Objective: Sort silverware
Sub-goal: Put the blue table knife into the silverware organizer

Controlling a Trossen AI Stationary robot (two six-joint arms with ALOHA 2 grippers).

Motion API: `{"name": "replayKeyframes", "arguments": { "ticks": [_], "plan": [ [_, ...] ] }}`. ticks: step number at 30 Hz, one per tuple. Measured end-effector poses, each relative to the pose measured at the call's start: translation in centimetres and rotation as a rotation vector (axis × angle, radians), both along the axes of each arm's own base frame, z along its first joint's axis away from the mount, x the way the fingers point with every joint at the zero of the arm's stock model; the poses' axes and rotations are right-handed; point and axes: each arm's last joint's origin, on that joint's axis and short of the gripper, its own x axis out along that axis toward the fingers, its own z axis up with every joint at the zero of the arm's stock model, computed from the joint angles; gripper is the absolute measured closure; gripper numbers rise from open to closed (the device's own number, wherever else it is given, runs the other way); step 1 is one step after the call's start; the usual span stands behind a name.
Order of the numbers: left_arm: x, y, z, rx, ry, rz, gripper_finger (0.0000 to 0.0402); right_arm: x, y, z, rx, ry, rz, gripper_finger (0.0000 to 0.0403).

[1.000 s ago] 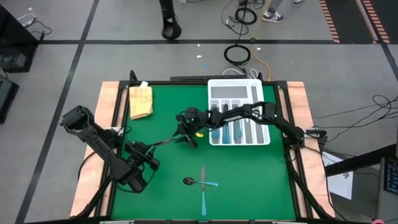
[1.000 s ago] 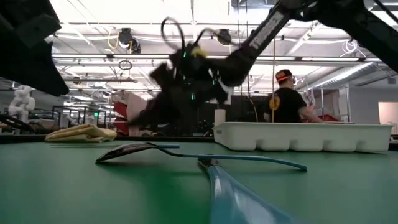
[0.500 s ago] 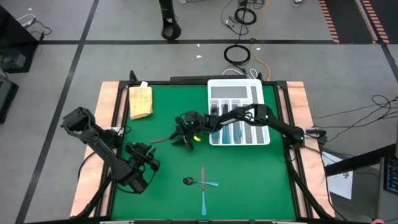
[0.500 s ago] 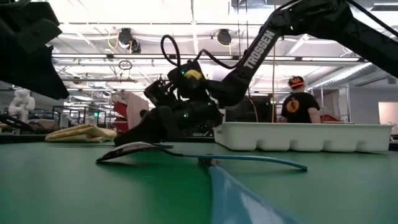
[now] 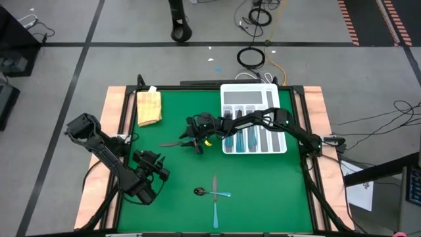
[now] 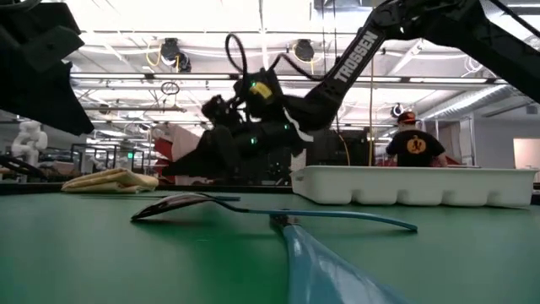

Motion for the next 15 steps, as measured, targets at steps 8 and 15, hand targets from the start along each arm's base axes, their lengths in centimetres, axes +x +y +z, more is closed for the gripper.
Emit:
{"name": "replayKeyframes", "arguments": {
  "ticks": [8, 15],
  "plan": [
    [0.0, 0.0, 0.0, 0.004, 0.003, -0.002, 0.0293, -0.4, -0.3, -1.0, -0.001, 0.125, -0.068, 0.0231],
    [-0.2, 0.3, -0.3, 0.019, 0.007, -0.004, 0.0293, -0.4, -0.6, -3.8, 0.013, 0.177, -0.137, 0.0231]
  ]
}}
